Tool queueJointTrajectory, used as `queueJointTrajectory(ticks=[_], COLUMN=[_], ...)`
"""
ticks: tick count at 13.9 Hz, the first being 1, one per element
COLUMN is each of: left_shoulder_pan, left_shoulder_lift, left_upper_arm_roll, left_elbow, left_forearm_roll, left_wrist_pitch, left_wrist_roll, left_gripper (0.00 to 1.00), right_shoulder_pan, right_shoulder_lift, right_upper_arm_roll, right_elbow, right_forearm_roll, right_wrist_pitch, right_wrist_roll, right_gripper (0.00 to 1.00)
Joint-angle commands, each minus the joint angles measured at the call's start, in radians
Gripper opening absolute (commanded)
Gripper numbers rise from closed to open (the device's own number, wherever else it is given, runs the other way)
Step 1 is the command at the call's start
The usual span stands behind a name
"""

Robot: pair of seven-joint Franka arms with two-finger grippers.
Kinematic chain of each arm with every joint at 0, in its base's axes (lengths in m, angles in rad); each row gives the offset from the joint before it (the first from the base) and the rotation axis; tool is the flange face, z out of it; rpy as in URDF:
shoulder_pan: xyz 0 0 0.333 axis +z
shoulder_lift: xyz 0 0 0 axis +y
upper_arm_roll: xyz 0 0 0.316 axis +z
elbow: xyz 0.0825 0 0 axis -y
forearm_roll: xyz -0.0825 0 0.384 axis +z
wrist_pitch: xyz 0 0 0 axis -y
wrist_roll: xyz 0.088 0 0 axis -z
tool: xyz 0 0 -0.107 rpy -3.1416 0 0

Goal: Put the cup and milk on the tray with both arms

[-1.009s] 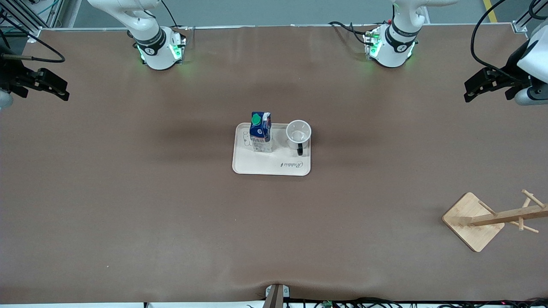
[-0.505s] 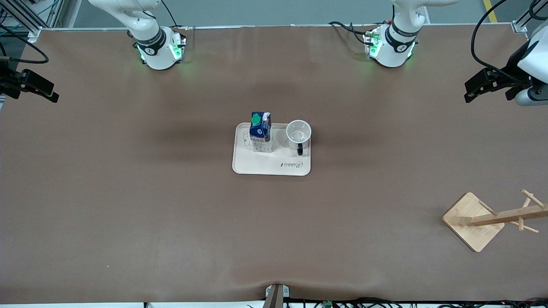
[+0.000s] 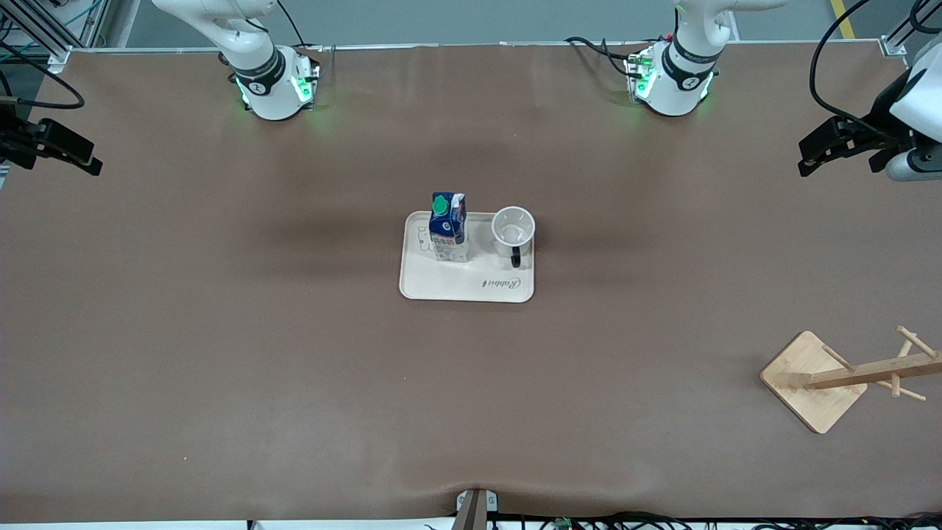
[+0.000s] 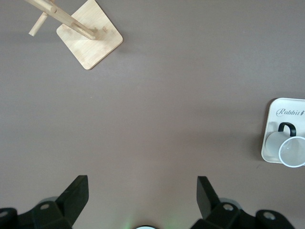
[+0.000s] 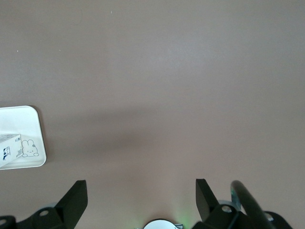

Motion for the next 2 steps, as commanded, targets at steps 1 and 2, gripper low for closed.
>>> queueJointTrajectory(ticks=[1, 2], left_shoulder_pan=[0.004, 0.007], left_shoulder_lift=[0.011, 0.009], left_upper_arm_roll=[-0.001, -0.001], left_elbow=[0.027, 0.027], left_forearm_roll=[-0.007, -0.012], left_wrist_pitch=[-0.012, -0.012], left_wrist_roll=[0.005, 0.007], left_gripper=[1.00, 1.00], right_shoulder_pan=[-0.013, -0.015], right_shoulder_lift=[-0.016, -0.016], right_upper_arm_roll=[0.006, 0.006], right_elbow=[-0.014, -0.014], right_forearm_roll=[0.019, 0.019], right_wrist_pitch=[-0.003, -0.003], right_wrist_roll=[-0.005, -0.005], right_gripper=[1.00, 1.00])
